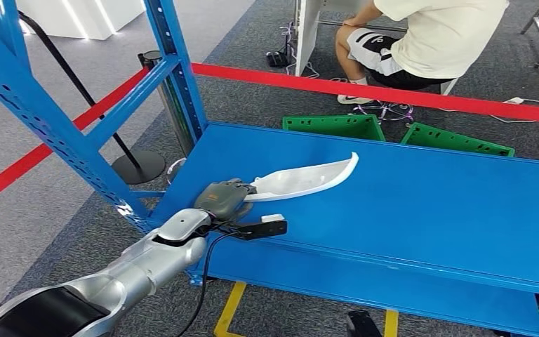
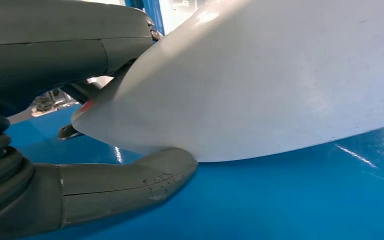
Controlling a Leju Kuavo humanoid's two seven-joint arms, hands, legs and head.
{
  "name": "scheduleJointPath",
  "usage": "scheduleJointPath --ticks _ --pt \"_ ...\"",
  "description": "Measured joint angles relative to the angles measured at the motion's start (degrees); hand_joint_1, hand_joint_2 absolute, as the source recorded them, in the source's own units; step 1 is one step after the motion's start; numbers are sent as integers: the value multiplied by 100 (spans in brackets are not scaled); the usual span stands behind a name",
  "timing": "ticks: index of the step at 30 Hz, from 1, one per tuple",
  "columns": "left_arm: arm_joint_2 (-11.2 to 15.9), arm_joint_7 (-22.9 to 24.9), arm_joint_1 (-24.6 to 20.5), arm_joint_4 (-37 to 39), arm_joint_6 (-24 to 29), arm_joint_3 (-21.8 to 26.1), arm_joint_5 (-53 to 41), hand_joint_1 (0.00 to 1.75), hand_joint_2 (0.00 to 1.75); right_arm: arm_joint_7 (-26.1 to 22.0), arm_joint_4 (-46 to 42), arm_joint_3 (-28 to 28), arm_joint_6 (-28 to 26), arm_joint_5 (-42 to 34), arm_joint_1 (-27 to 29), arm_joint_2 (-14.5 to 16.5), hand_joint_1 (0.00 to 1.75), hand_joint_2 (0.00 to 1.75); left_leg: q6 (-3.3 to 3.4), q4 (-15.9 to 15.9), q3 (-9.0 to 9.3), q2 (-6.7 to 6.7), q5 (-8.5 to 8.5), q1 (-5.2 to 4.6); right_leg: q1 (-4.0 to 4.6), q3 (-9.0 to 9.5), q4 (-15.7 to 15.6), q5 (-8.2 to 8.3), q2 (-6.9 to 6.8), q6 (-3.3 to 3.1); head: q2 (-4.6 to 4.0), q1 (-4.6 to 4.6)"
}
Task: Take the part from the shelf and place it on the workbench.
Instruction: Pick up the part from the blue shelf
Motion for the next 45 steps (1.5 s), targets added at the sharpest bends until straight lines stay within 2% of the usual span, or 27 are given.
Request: scheduleJointPath --ticks 2,3,4,6,9,10,13,14,22,45 --pt "-1 -31 -3 -1 -39 1 14 62 87 0 0 -2 1 1 0 0 0 0 0 0 0 0 0 0 0 0 0 0 0 0 0 -1" --pt "-1 -73 -5 -1 -93 3 38 28 87 0 0 -2 2 4 -1 0 0 0 0 0 0 0 0 0 0 0 0 0 0 0 0 -1" --pt "1 -131 -9 -2 -166 6 69 15 87 0 1 -2 3 9 -1 0 0 0 0 0 1 0 0 0 0 0 0 0 0 0 0 0" --pt "3 -249 -36 -2 -354 14 125 14 175 0 0 -2 6 17 -2 0 0 0 0 0 1 -2 1 0 1 0 0 0 -3 0 0 0" --pt "7 -340 -109 -2 -553 21 139 9 175 -1 0 -2 9 21 -5 0 0 0 1 0 2 -3 1 0 1 5 0 0 -4 0 0 0" --pt "8 -352 -126 -2 -573 22 138 33 175 -2 -1 -2 9 21 -5 0 0 0 1 0 2 -2 1 0 1 6 0 0 -3 0 0 0" --pt "9 -367 -145 -2 -569 21 120 156 175 -2 -1 -2 9 21 -4 0 0 0 1 0 3 -2 1 0 0 5 0 0 -2 0 0 1" --pt "10 -362 -140 -2 -558 21 98 171 175 -3 -1 -2 9 21 -4 0 0 0 1 0 3 -2 1 0 0 5 0 0 -2 0 0 1" --pt "47 -195 -101 -2 -277 -49 -196 169 175 -17 -1 -3 9 1 -4 0 0 0 1 0 2 -2 1 1 1 4 0 0 -3 0 0 0" --pt "104 -324 -112 -2 -250 -96 -96 169 175 -35 -2 -4 9 -4 -4 0 0 0 1 0 2 -3 1 0 0 3 0 0 -4 0 0 0"
